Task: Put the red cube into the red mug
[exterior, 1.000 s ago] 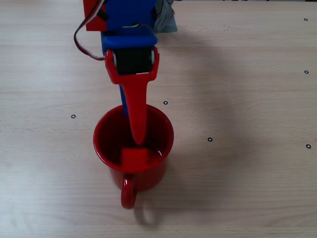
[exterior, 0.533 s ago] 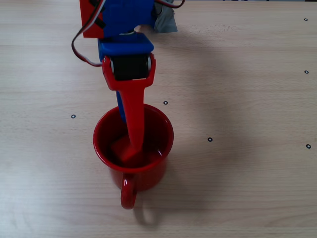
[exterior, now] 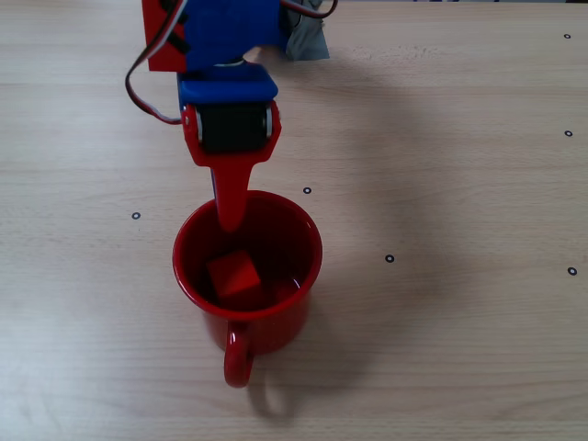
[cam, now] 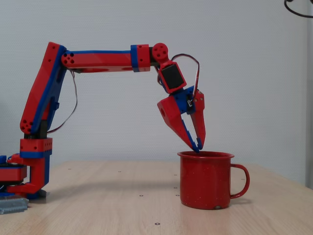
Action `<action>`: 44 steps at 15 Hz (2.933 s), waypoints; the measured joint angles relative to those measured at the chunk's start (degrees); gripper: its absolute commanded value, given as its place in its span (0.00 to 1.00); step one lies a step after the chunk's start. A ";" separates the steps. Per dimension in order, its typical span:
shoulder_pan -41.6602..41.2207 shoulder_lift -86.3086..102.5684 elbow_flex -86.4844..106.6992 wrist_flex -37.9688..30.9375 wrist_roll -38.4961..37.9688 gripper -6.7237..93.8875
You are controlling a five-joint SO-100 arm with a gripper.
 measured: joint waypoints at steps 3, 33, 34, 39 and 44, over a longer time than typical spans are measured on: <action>0.26 6.06 2.81 0.00 0.18 0.07; -1.85 117.16 102.30 -11.25 3.08 0.07; -2.29 117.16 106.79 -13.01 2.99 0.07; -3.16 117.16 111.45 -18.46 4.22 0.07; -4.22 117.16 111.45 -18.46 7.12 0.07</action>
